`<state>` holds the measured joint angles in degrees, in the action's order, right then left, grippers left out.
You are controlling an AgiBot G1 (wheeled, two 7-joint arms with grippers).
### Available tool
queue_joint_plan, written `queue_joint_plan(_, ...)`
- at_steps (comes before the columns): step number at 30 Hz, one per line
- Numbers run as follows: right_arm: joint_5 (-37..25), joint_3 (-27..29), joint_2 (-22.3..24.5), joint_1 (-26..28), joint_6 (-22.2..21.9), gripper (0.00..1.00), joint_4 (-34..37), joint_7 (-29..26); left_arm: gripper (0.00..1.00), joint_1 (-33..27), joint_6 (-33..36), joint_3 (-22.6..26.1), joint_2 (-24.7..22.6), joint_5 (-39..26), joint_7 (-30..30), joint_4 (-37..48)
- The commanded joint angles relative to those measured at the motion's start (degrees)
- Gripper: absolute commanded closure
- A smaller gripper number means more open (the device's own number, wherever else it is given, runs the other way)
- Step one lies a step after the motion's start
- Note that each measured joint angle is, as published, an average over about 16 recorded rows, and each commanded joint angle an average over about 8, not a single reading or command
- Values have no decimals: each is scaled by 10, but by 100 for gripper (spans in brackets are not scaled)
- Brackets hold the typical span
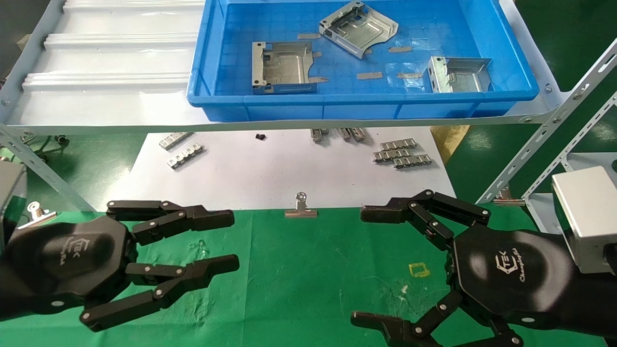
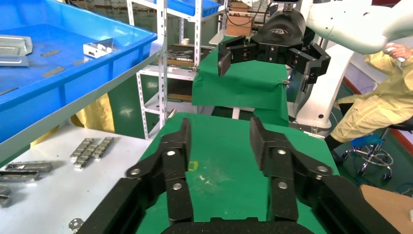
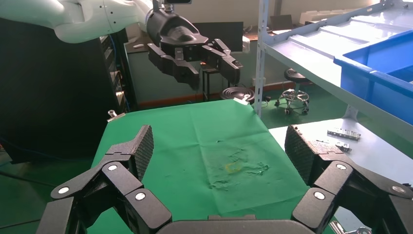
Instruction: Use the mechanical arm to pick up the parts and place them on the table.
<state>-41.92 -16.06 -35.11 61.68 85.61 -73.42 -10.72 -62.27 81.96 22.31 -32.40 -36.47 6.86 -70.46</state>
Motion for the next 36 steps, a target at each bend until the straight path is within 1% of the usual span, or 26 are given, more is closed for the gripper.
queue_joint_plan(1, 0, 0, 0, 0, 0, 0, 0, 0, 100, 0, 0, 0, 0, 0, 0, 0)
queue_joint_plan(36, 0, 0, 0, 0, 0, 0, 0, 0, 100, 0, 0, 0, 0, 0, 0, 0)
